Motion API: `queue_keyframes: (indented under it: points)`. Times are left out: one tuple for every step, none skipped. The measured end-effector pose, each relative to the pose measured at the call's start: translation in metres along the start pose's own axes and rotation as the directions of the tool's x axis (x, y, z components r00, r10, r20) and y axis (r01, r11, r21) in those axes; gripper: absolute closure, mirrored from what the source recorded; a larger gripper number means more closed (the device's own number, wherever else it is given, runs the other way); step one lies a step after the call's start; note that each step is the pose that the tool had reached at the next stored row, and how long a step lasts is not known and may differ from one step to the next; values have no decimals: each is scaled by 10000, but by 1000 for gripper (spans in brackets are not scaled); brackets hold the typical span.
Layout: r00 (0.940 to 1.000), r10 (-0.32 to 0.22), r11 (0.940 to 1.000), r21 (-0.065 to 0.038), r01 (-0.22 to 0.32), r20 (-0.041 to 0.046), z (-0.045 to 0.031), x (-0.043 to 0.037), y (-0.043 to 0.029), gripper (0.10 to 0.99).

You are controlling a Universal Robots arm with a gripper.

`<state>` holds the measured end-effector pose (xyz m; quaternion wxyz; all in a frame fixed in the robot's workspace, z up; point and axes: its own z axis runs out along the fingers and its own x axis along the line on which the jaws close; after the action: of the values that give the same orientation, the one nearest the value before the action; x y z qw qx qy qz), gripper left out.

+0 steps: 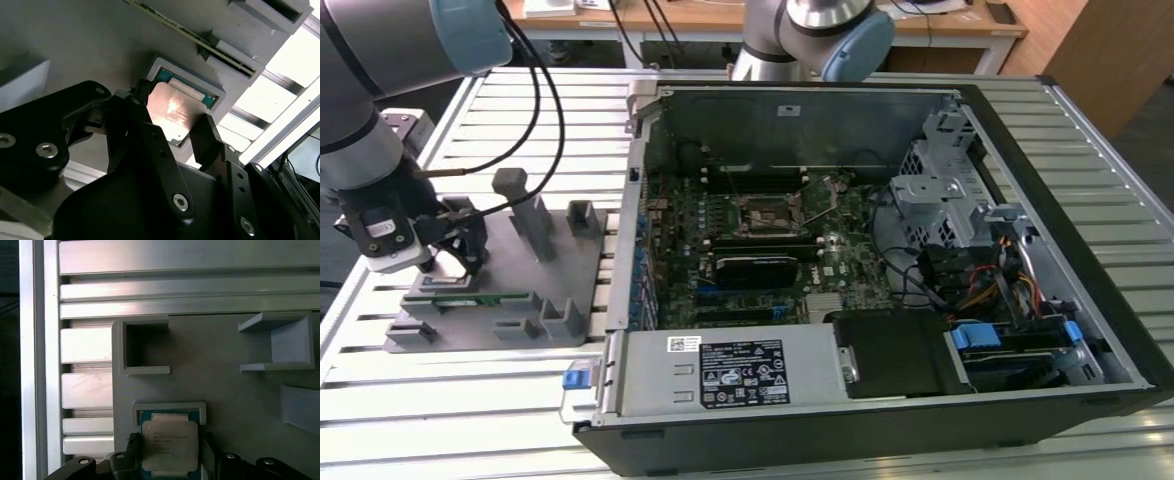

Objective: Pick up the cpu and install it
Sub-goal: 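Pick up the cpu and move it towards the insertion slot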

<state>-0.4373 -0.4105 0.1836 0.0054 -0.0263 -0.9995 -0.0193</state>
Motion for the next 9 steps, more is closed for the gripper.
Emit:
queue_keyframes:
  points:
    - [10000, -6, 10000, 1, 6, -2, -5, -1, 0, 486]
    - [10000, -13, 10000, 0, 13, 1, -6, -1, 0, 486]
    - [10000, -24, 10000, -2, 24, 2, -6, -1, 0, 486]
    - [10000, -40, 10000, -1, 40, 3, -6, -1, 0, 486]
    - [10000, -58, 10000, -1, 58, 1, -7, -1, 0, 486]
    - [10000, -79, 10000, 2, 79, 0, -7, -1, 0, 486]
    - [10000, -95, 10000, 4, 95, -2, -8, -1, 0, 486]
    - [9999, -105, 9999, 4, 105, -2, -8, -1, 0, 486]
    - [9999, -110, 9999, 4, 110, -3, -8, 0, 0, 486]
